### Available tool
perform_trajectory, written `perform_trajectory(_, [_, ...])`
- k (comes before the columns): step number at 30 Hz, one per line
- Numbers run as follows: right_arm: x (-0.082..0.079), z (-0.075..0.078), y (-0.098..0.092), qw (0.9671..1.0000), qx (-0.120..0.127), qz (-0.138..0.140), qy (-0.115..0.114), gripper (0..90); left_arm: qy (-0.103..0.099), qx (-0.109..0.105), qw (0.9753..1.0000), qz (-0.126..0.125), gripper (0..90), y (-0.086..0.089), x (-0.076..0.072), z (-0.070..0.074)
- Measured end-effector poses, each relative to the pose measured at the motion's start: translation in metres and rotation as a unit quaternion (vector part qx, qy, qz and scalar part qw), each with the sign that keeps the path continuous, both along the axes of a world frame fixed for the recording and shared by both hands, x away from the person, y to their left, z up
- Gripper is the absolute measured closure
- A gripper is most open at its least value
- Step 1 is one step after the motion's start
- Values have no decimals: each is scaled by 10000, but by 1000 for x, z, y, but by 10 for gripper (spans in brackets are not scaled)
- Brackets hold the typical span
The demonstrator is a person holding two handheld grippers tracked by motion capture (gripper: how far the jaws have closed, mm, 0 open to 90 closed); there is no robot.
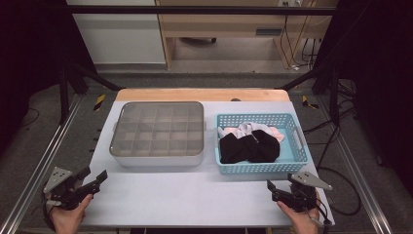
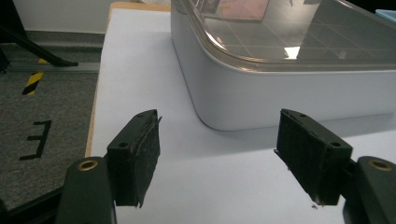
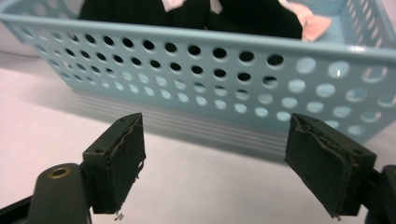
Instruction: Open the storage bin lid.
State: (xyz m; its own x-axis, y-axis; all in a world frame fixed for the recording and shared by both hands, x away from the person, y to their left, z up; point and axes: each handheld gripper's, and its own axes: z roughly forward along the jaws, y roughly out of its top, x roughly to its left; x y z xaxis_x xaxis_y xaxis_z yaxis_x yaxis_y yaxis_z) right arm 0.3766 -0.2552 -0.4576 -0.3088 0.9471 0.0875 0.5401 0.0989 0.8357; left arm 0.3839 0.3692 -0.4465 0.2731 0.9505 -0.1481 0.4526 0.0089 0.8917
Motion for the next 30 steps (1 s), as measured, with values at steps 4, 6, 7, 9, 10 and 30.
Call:
perform_trajectory(4, [-2,2,4,9999,53,107,-80,239,-4,-6,10000,-11,270,-1,1,3])
perform_trajectory(6, [-2,3,6,9998,60,126,-127,245,-14,-33,10000,-8,267,0,2,5])
perform_trajectory(7, [-2,3,6,9998,60,126,-127,245,-14,-33,10000,-8,265,0,2,5])
perform_trajectory(9, [-4,5,8,9998,65,147,-153,251,11,-60,10000,-28,262,1,5,8])
perform_trajectory(10, [-4,7,10,9996,49,207,-183,255,10,-87,10000,-22,261,2,7,10])
perform_trajectory(30, [10,61,45,9956,39,712,-607,261,-203,-134,9996,-136,307,-1,27,46])
